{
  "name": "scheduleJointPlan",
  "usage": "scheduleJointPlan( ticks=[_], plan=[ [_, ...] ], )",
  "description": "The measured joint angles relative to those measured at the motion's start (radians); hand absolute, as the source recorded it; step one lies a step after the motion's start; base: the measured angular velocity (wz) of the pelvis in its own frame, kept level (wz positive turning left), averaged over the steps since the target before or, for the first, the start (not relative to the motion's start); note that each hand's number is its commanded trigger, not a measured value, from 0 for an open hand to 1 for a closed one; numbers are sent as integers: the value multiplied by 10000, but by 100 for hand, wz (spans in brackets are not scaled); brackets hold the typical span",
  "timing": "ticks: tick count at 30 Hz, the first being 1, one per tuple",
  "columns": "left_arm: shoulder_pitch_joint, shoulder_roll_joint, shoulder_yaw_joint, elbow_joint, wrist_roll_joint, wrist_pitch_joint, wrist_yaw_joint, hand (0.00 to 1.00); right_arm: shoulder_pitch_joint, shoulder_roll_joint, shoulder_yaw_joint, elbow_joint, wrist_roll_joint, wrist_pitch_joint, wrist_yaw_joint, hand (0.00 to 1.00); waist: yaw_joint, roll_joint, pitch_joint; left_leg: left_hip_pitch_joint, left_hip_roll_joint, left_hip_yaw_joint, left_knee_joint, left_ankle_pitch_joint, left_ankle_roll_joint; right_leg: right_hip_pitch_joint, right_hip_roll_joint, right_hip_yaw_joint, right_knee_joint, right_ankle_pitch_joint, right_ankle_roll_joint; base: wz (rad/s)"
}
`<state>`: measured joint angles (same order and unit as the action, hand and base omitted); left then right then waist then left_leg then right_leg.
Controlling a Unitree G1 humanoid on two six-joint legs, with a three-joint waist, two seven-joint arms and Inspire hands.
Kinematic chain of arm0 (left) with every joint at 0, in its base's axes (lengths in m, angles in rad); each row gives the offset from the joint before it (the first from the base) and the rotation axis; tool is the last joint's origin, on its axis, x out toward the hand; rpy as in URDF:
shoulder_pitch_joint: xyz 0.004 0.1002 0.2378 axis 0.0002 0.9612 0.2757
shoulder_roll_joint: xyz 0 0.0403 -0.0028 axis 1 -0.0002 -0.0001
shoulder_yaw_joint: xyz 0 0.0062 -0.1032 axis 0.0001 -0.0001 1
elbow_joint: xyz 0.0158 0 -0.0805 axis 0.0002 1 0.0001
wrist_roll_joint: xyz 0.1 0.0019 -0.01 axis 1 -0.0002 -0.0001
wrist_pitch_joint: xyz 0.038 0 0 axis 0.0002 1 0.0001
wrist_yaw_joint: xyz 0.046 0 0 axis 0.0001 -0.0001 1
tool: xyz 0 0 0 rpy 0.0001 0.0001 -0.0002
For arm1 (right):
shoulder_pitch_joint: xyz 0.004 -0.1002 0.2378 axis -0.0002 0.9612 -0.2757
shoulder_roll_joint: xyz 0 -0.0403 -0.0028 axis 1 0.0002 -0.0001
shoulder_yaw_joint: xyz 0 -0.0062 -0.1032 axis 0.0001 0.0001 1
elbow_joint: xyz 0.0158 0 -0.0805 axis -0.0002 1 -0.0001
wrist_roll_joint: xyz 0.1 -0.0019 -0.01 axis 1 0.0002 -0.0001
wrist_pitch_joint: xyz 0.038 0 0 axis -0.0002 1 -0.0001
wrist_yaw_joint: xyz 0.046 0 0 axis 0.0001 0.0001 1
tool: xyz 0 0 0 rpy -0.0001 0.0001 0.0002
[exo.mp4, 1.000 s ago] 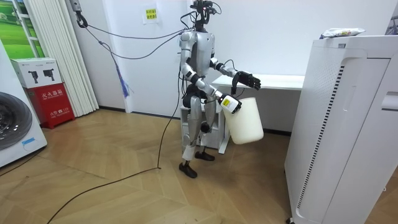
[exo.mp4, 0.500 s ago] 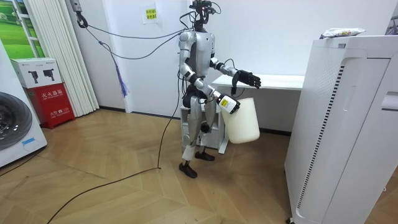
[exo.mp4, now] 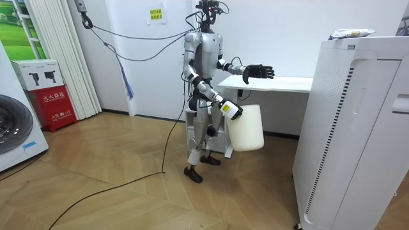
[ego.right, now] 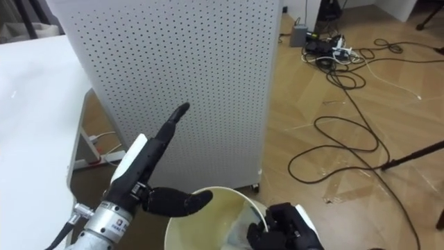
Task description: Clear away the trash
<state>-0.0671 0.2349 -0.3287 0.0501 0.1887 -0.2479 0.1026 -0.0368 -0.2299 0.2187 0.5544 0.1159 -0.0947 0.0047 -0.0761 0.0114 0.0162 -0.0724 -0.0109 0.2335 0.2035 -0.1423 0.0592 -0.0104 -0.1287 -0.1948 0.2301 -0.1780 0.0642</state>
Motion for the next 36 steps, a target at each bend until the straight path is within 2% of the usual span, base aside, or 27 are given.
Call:
scheduleJointPlan(
  ticks=[4, 6, 9, 11, 13, 15, 16, 17, 18, 19, 20, 21, 22, 23, 24, 25, 26, 27, 28, 30, 31, 32, 33, 34, 35, 36],
  plan=[
    [-15, -59, -14, 144, -7, 0, 368, 0, -1, -15, -8, 143, 63, 0, -99, 100, -46, 3, 5, -14, 1, 87, 234, -75, 73, -187, -86, -6, 521, -33, 50, -6],
    [-41, -110, 11, 276, -5, -21, 627, 0, -3, 2, -15, 265, 60, 1, -155, 100, 22, -15, 25, -17, 36, 276, 447, -329, 171, -479, -165, -6, 1136, -157, 136, -20],
    [-63, -81, 168, 417, 17, -22, 749, 0, -3, -1, -24, 494, 46, 1, -153, 100, 152, 57, 73, -165, 152, 445, 1072, -775, 288, -789, -242, -116, 1847, -162, 142, -31],
    [-84, -93, 246, 414, 2, -73, 861, 0, 50, 0, -28, 594, 122, 1, -145, 100, 159, 48, 98, -254, 184, 450, 1390, -970, 380, -843, -252, -127, 1859, -176, 155, -18],
    [-102, -158, 332, 414, 162, -131, 915, 0, 49, -4, -70, 681, 211, 1, -88, 100, 152, 55, 100, -409, 170, 390, 1523, -1027, 472, -1041, -270, -142, 1902, -133, 89, -14],
    [-132, -170, 395, 414, 317, -227, 1075, 0, 48, -16, -83, 717, 370, 1, -107, 100, 321, 58, 104, -580, 158, 280, 1610, -1074, 550, -1397, -244, -106, 2012, -41, 36, -32],
    [-132, -162, 407, 415, 325, -230, 1135, 0, 47, -16, -83, 722, 370, 1, -113, 100, 391, 87, 121, -578, 157, 185, 1604, -1078, 558, -1506, -194, -96, 2005, -39, 7, -52],
    [-129, -160, 416, 433, 323, -247, 1289, 0, 24, -26, -83, 766, 396, -19, -133, 100, 447, 246, 198, -543, 167, -185, 1570, -1085, 566, -1822, -18, -50, 1901, -43, -17, -41],
    [-131, -147, 417, 499, 317, -310, 1394, 0, 17, -20, -83, 877, 459, -44, -143, 100, 398, 407, 213, -503, 201, -483, 1495, -1062, 539, -2249, 195, -131, 1671, 41, -111, -28],
    [-131, -114, 418, 515, 318, -363, 1447, 0, 21, -8, -79, 921, 461, -44, -141, 100, 360, 410, 220, -458, 202, -508, 1447, -1054, 521, -2448, 217, -106, 1529, 145, -159, 14],
    [-128, -99, 415, 586, 319, -485, 1578, 0, 59, -3, -79, 987, 448, -42, -153, 100, 202, 385, 225, -377, 156, -592, 1433, -1049, 480, -2717, 202, 22, 973, 600, -117, 44],
    [-112, -100, 410, 655, 309, -593, 1706, 0, 85, -2, -87, 1044, 447, -43, -209, 100, 15, 285, 186, -311, 28, -747, 1473, -1140, 417, -2800, 57, 31, 359, 1054, -119, 53],
    [-112, -93, 408, 670, 273, -627, 1759, 0, 84, -5, -86, 1076, 445, -44, -250, 100, -28, 230, 198, -254, -30, -801, 1547, -1235, 367, -2824, 18, 18, 170, 1345, -176, 50],
    [-76, -130, 395, 691, 197, -633, 1795, 0, 83, -41, -86, 1269, 405, -45, -331, 100, -41, 250, 167, -238, 27, -784, 1839, -1488, 211, -2734, -65, -40, 351, 1606, -328, 45],
    [-109, -107, 394, 690, 199, -686, 1841, 0, 85, -70, -68, 1425, 429, -45, -385, 100, -46, 300, 135, -280, 204, -666, 2187, -1756, 64, -2718, -68, -239, 732, 1711, -397, 48],
    [-145, -97, 394, 700, 197, -728, 1902, 0, 85, -84, -43, 1447, 444, -45, -388, 100, -47, 312, 140, -301, 300, -635, 2356, -1892, -11, -2740, -43, -311, 1009, 1736, -421, 43],
    [-155, -93, 418, 698, 201, -751, 1979, 0, 79, -79, -39, 1468, 431, -44, -399, 100, 47, 348, 119, -295, 538, -403, 2557, -2093, -176, -2816, 26, -460, 1544, 1389, -575, 30],
    [-153, -93, 480, 698, 201, -751, 1988, 0, 52, -77, -42, 1466, 431, -53, -360, 100, 125, 364, 109, -265, 717, -387, 2792, -2285, -330, -2844, 117, -581, 1943, 1062, -669, 18],
    [-153, -93, 517, 697, 200, -751, 1988, 0, 50, -71, -38, 1464, 429, -81, -316, 100, 192, 363, 108, -230, 794, -389, 2916, -2363, -420, -2855, 157, -603, 2147, 877, -717, 6],
    [-150, -77, 726, 685, 202, -746, 1990, 0, 46, -69, -38, 1408, 450, -151, -76, 100, 377, 379, 97, -167, 1196, -339, 3830, -2687, -756, -2837, 277, -776, 3015, 74, -890, 0],
    [-151, -71, 772, 684, 201, -740, 1990, 0, 45, -70, -38, 1408, 460, -165, -27, 100, 384, 379, 97, -219, 1288, -321, 4190, -2705, -788, -2809, 271, -823, 3163, -117, -934, 0],
    [-151, -68, 842, 680, 192, -740, 1990, 0, 45, -76, -37, 1399, 458, -181, 50, 100, 395, 409, 95, -356, 1551, -256, 5095, -2702, -787, -2682, 341, -833, 3501, -518, -988, -8],
    [-125, -87, 870, 677, 203, -740, 1986, 0, 78, -95, -38, 1412, 444, -182, 161, 100, 433, 562, 42, -531, 1973, -247, 6221, -2648, -850, -2453, 551, -842, 3744, -864, -1085, -19],
    [-99, -91, 894, 652, 194, -741, 1987, 0, 95, -97, -37, 1412, 446, -185, 239, 100, 476, 617, 10, -597, 2192, -247, 6711, -2558, -923, -2333, 630, -838, 3864, -1034, -1157, -37],
    [-61, -90, 961, 602, 189, -742, 1989, 0, 105, -85, -33, 1411, 443, -193, 354, 100, 524, 617, -3, -678, 2522, -226, 7588, -2173, -1029, -2098, 747, -848, 4142, -1384, -1264, -34],
    [-65, -98, 1003, 601, 188, -742, 1984, 0, 103, -88, -38, 1410, 444, -208, 408, 100, 511, 620, -16, -840, 2768, -283, 8330, -1615, -1030, -1791, 802, -919, 4231, -1649, -1339, -24]
  ],
)
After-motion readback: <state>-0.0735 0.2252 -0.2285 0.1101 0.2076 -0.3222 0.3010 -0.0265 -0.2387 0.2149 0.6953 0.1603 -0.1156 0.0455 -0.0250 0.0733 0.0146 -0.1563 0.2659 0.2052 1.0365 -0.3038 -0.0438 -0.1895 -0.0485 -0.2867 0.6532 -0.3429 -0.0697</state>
